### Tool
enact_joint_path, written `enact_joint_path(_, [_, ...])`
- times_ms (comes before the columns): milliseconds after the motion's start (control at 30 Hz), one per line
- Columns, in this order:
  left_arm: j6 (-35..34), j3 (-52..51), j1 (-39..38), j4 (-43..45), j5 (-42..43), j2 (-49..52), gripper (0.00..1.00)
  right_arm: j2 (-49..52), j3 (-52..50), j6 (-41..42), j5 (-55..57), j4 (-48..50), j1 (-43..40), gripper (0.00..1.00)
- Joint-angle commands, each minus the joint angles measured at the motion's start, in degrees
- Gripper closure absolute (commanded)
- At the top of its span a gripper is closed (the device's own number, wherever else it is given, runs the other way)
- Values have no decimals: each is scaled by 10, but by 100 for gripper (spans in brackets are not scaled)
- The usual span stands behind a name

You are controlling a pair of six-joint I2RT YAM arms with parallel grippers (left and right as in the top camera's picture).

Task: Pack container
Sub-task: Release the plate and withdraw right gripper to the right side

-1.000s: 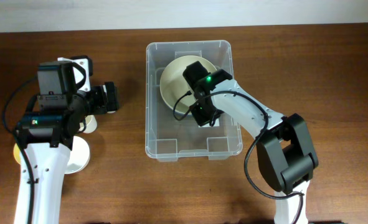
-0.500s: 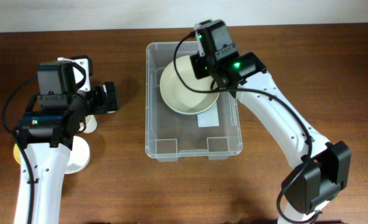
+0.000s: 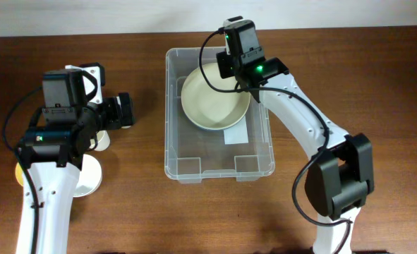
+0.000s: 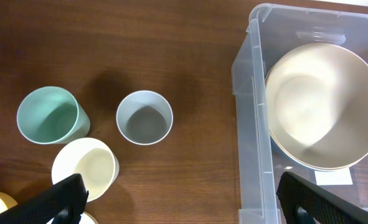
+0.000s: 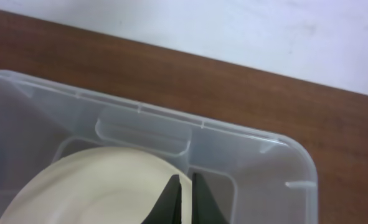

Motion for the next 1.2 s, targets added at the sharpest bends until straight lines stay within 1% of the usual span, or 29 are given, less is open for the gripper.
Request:
enact_joint_path(0, [12,12,-2,0,4,8,0,19,0,0,9,15,0,96])
enact_joint_path(400, [12,12,-2,0,2,34,0,57,0,0,7,34,-1,96])
enact_joint_path(567, [12,12,-2,2,2,37,0,60,0,0,5,36,-8,96])
enact_joint_path(933, [12,12,-2,2,1,37,0,99,0,3,-6,39,-15,96])
enact_joint_path(1167, [12,12,-2,2,-13,37,0,113,0,3,-6,40,-15,96])
